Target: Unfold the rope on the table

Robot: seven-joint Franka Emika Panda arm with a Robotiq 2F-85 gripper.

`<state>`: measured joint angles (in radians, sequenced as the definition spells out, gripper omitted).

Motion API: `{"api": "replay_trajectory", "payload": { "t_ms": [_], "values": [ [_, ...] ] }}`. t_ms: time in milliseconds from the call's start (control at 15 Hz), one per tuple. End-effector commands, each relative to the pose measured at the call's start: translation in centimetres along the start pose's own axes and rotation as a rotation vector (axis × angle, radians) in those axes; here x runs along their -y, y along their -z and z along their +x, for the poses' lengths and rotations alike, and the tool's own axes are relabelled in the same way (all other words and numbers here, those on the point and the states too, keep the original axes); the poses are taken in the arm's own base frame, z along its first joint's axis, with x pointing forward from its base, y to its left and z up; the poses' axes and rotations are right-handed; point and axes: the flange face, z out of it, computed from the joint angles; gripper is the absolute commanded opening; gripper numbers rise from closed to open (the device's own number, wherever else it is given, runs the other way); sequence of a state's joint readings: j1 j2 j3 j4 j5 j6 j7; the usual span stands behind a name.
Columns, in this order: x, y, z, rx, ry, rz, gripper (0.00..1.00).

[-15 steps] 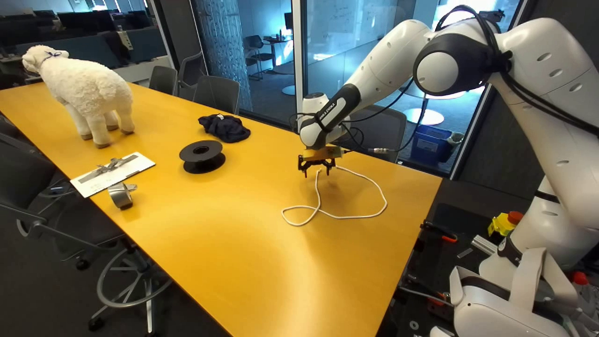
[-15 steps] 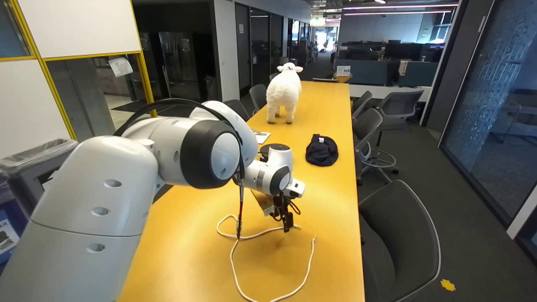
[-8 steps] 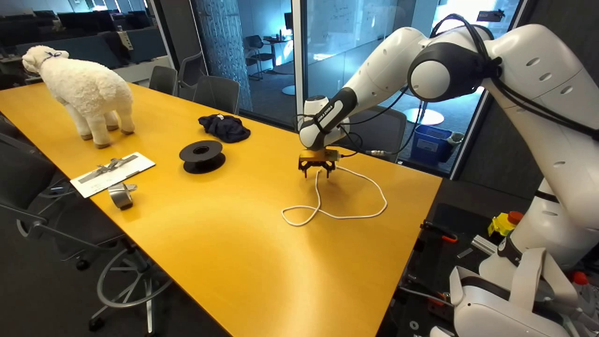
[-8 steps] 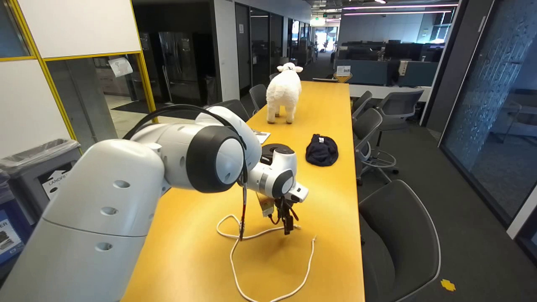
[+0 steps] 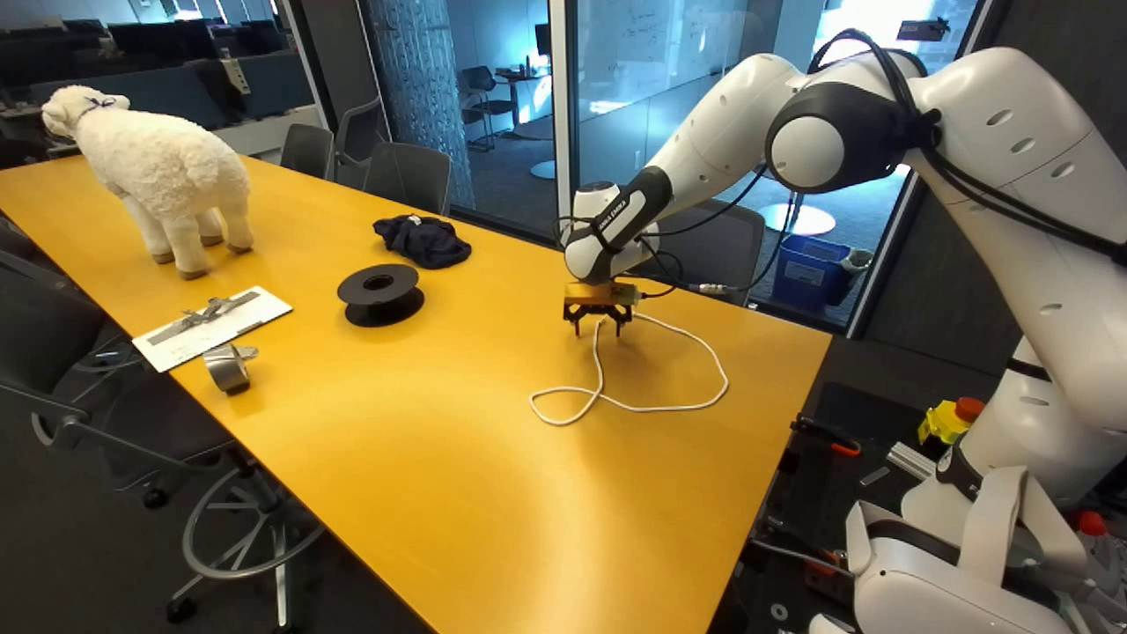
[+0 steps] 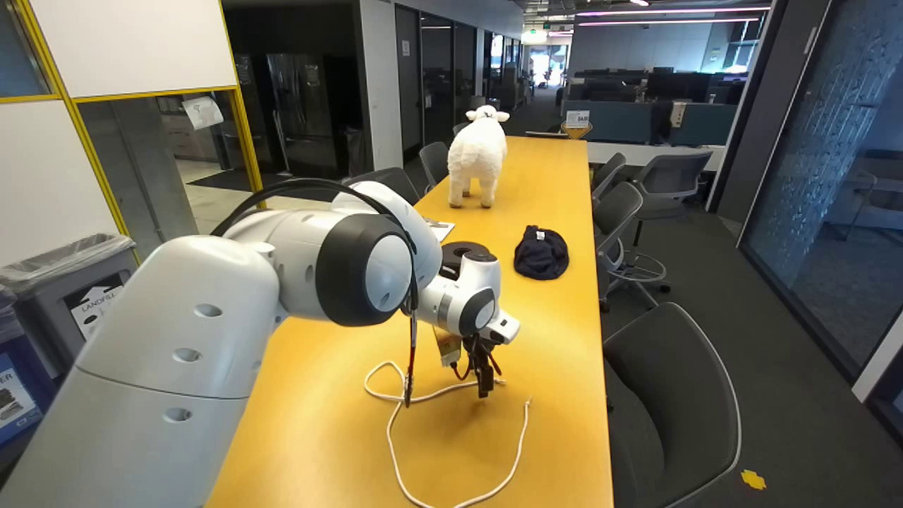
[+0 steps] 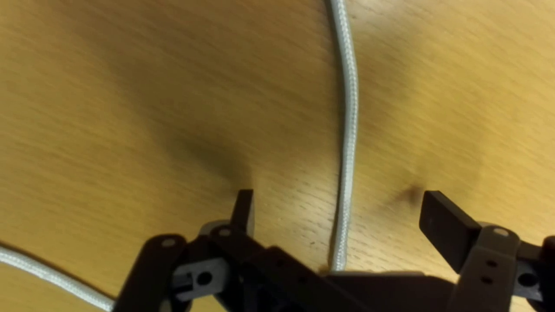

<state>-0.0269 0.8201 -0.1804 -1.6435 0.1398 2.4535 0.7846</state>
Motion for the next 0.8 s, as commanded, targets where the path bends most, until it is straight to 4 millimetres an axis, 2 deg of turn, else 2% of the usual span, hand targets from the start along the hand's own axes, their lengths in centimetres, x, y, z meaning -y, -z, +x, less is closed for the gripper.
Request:
{"api": "replay_trajectory", "payload": {
  "t_ms": [0,400,600,733],
  "values": [
    [0.62,0.14,0.50,-0.016,-0.007,0.007,0.68],
    [0.75,0.58,0.62,-0.025,-0.001,0.008,0.19],
    [0.58,0.73,0.66,-0.026,-0.001,0.005,0.00],
    [0.39,0.75,0.62,-0.025,0.004,0.002,0.00]
  ]
}}
